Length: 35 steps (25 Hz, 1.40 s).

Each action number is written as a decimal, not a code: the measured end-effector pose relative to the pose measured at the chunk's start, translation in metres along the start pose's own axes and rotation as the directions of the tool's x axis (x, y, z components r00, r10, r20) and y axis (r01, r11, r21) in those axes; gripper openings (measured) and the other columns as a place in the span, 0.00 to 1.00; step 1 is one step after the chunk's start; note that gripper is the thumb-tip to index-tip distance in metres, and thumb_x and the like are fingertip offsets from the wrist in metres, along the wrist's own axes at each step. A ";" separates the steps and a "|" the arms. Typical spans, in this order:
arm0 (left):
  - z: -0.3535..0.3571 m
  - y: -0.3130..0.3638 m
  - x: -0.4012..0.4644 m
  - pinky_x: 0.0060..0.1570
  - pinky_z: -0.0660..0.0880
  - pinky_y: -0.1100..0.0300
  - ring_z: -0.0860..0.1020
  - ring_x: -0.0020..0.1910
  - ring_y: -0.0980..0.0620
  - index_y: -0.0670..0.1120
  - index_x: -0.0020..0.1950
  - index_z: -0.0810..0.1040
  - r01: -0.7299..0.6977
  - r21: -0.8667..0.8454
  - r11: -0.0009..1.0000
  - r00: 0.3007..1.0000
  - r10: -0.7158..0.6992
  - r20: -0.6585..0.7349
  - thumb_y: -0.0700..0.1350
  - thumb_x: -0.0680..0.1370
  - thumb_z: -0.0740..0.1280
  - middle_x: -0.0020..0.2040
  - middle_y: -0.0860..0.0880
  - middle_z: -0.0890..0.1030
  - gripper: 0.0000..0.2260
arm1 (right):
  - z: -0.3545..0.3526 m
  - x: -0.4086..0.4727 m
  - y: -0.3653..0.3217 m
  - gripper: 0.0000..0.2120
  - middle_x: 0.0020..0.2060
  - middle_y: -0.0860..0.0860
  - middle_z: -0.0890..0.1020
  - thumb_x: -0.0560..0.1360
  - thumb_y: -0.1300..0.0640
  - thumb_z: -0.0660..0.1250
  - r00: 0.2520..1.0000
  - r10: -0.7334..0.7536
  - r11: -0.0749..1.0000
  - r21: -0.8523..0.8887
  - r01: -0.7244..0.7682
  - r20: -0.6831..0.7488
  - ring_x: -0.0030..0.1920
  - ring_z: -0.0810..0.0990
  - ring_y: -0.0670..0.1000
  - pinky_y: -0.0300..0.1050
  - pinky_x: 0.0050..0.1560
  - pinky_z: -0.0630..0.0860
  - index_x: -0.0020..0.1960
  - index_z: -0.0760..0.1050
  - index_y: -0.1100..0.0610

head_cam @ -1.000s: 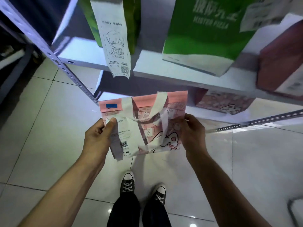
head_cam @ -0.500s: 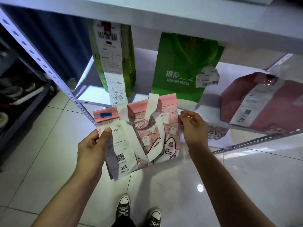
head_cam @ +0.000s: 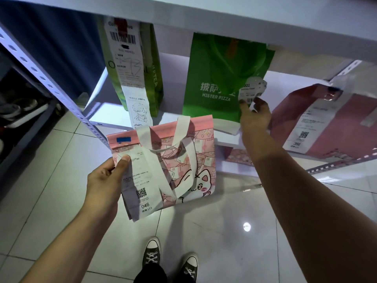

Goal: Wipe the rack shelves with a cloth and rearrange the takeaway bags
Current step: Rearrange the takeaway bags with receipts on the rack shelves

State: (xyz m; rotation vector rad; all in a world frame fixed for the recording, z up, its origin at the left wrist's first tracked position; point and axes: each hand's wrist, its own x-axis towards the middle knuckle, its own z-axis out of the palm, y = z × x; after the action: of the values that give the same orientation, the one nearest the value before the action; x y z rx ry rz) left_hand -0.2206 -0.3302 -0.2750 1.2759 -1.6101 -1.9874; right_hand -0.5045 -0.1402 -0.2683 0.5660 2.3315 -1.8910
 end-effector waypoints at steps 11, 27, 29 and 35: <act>-0.022 -0.024 0.002 0.48 0.80 0.51 0.86 0.44 0.47 0.48 0.56 0.85 0.036 0.059 0.998 0.999 -0.035 -0.013 0.47 0.82 0.65 0.50 0.46 0.88 0.09 | -0.016 -0.022 0.032 0.02 0.45 0.54 0.84 0.81 0.61 0.65 0.975 -0.222 0.973 0.061 0.222 -0.001 0.47 0.81 0.53 0.48 0.52 0.78 0.50 0.74 0.59; -0.154 -0.009 -0.038 0.58 0.78 0.45 0.84 0.49 0.48 0.48 0.54 0.85 0.069 0.204 0.977 0.982 -0.103 0.159 0.46 0.82 0.66 0.52 0.48 0.87 0.08 | -0.078 -0.191 0.062 0.07 0.56 0.58 0.82 0.82 0.63 0.63 0.998 -0.069 0.985 0.156 0.067 0.002 0.56 0.81 0.55 0.56 0.64 0.78 0.58 0.76 0.61; -0.175 -0.016 -0.042 0.57 0.79 0.43 0.85 0.45 0.50 0.48 0.54 0.85 0.072 0.236 0.969 0.976 -0.117 0.182 0.47 0.82 0.67 0.49 0.49 0.87 0.08 | -0.087 -0.212 0.073 0.07 0.54 0.58 0.82 0.82 0.64 0.63 0.999 -0.046 0.988 0.148 0.047 -0.013 0.53 0.81 0.53 0.51 0.60 0.80 0.58 0.76 0.62; -0.210 -0.047 -0.047 0.59 0.77 0.38 0.83 0.47 0.44 0.43 0.54 0.84 0.115 0.257 0.960 0.968 -0.167 0.190 0.46 0.81 0.68 0.52 0.40 0.86 0.09 | -0.091 -0.249 0.120 0.06 0.37 0.47 0.78 0.81 0.62 0.63 1.000 -0.025 0.999 -0.036 0.025 -0.004 0.34 0.76 0.39 0.35 0.39 0.76 0.46 0.73 0.56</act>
State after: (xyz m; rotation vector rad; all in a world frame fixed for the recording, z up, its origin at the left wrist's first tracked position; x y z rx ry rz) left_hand -0.0192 -0.4168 -0.2931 1.3386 -1.9669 -2.1225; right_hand -0.2185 -0.0898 -0.2847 0.5412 2.3806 -1.8564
